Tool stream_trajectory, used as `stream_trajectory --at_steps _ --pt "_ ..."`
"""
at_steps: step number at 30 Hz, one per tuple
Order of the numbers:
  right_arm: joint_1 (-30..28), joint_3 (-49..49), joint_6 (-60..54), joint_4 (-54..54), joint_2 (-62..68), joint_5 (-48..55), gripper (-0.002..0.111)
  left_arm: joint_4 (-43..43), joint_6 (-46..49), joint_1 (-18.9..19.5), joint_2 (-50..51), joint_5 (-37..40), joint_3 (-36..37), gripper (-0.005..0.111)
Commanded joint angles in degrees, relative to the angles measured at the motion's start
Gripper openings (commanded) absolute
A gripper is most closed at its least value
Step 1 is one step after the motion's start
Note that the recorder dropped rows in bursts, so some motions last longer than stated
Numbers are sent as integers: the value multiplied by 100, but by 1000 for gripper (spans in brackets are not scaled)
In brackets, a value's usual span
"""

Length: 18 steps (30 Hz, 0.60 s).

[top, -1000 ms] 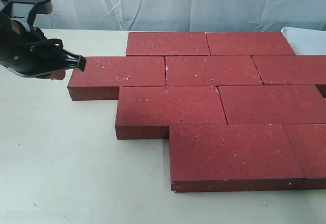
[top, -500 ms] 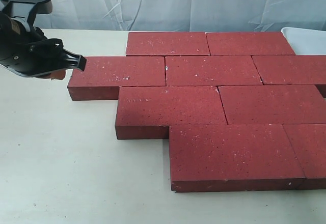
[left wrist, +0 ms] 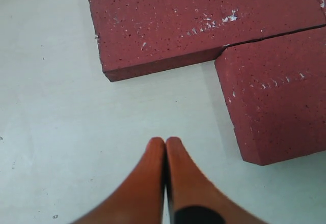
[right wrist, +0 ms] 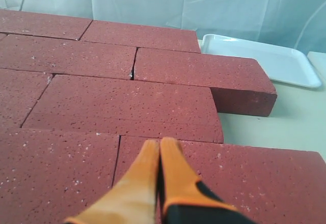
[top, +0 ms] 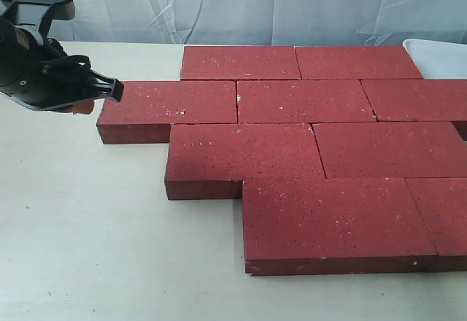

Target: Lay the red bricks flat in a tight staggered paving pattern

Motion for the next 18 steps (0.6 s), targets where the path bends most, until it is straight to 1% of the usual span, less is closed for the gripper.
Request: stream_trajectory --at_steps 1,14,18 --pt "16 30 0 -8 -30 -85 0 0 1 -46 -32 -73 7 0" --pt "16 30 0 -19 -30 -85 0 94 1 -46 -90 -103 7 0" --pt "16 30 0 -19 -30 -85 0 0 1 -46 -276 -103 7 0"
